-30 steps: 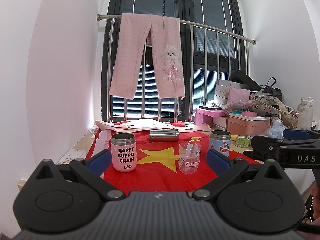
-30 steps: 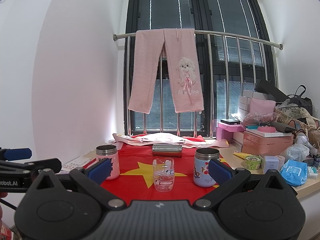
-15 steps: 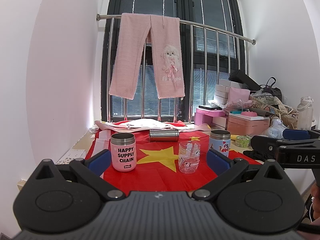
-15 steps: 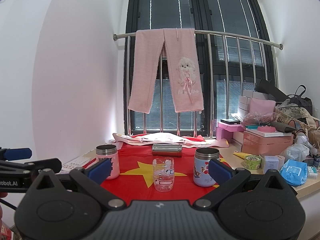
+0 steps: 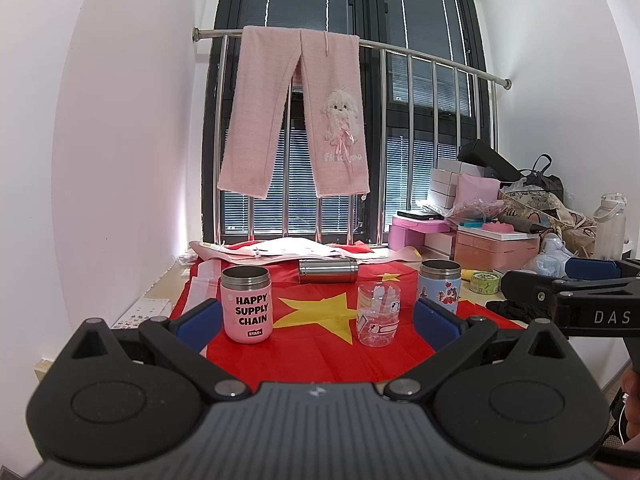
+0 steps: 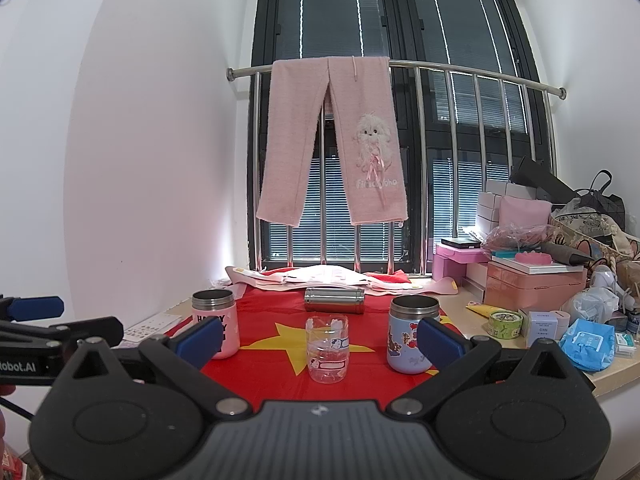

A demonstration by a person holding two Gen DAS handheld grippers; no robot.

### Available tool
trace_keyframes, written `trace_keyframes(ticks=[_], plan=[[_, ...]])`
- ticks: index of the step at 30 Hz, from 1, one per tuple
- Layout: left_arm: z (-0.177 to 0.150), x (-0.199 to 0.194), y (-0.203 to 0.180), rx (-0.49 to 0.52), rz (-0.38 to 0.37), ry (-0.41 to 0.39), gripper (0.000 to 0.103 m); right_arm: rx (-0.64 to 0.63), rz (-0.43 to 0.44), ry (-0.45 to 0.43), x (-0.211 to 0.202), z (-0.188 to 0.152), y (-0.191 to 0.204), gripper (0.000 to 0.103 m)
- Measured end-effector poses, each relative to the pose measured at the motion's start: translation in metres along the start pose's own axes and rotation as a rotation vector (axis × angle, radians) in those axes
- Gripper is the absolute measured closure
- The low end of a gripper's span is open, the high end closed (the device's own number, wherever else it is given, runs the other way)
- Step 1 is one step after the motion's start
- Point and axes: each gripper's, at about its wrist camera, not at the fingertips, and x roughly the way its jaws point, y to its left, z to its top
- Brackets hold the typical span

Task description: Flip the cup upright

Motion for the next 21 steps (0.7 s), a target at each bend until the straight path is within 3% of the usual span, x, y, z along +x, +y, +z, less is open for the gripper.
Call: trace_keyframes(ticks=[21], plan=[[0.0,0.0,0.0,0.001,0.0,0.0,0.0,0.0,0.0,0.0,0.0001,0.0003,-0.0001,0.0]])
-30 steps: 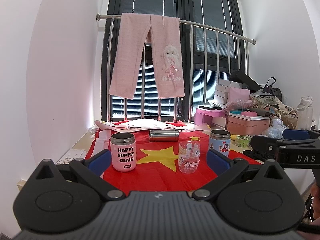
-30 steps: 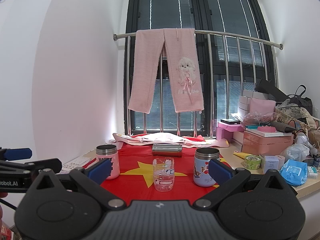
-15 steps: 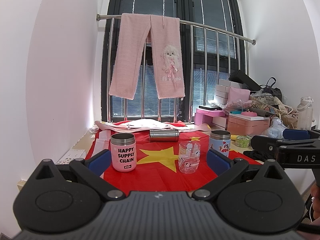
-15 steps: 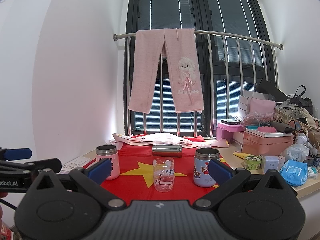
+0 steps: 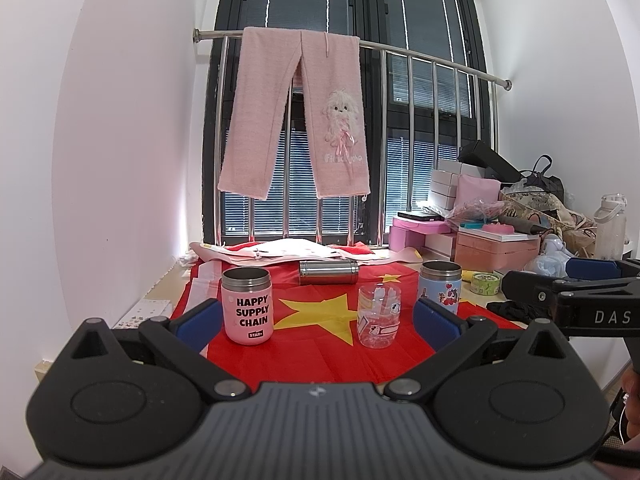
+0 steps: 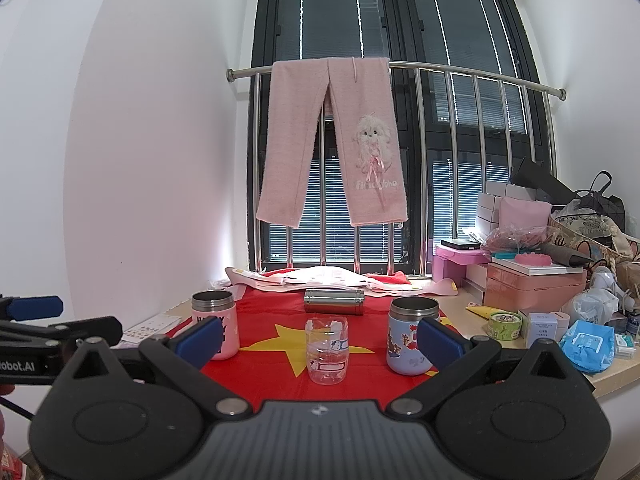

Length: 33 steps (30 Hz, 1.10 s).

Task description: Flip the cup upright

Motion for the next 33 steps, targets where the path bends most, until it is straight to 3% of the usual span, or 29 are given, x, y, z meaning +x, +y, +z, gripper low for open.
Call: trace_keyframes(ticks=[10,15,24,33], plan=[[0.001,0.007,0.0,0.005,-0.007,0.006,0.0,-0.01,-0.001,0.008,0.004,0.0,0.0,0.0],[0.015,0.027,0.003,0.007,-0.026,0.045,0.0,0.0,-0.01,0.043,0.025,0.004,-0.008,0.0],[0.063,0.111,0.016,0.15,-0.085,0.097,0.0,-0.029,-0.015,0.098,0.093,0.024,-0.022,0.0],[0.115,0.242,0.015,0.339,-0.22,0.238,0.0,-0.054,0.029,0.192,0.21,0.049,-0.032,0.0]])
